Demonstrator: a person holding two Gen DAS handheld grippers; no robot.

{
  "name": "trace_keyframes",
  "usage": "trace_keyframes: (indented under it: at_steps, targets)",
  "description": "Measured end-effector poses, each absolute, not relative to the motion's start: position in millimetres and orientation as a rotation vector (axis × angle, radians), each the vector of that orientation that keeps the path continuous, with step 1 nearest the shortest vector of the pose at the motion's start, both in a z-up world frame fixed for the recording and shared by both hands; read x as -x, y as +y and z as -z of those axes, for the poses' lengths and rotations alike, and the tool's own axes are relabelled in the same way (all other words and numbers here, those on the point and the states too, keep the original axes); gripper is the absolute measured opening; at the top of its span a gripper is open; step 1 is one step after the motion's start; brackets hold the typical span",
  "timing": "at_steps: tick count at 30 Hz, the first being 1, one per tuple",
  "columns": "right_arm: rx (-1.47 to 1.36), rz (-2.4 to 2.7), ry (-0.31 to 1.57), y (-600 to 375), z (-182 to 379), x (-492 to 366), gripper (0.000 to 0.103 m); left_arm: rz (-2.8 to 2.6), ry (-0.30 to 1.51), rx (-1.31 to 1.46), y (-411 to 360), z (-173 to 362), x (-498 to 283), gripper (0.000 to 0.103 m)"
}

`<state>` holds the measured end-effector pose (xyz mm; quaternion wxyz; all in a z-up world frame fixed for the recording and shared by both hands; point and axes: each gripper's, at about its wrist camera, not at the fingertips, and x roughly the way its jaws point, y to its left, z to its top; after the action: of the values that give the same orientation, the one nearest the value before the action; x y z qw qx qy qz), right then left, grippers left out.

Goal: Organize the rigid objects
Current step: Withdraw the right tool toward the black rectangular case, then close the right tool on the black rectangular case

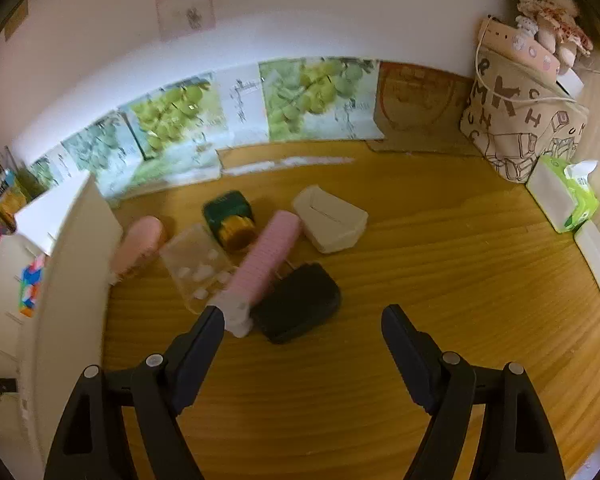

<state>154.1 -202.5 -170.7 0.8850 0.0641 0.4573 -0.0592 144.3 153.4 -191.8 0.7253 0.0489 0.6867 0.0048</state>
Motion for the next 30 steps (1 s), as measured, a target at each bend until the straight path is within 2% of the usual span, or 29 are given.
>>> trace_keyframes:
  at_steps: [18,30]
  targets:
    - [-0.01,0.085,1.042,-200.6,212.2,-176.2,0.082,-0.065,1.536,-0.082,157.5,197.2,-149.3,0.03]
    - [-0.021,0.041,1.01,-196.7,216.3,-185.6,0.08,-0.073,1.536,-0.079,157.2,198.6,-149.9,0.03]
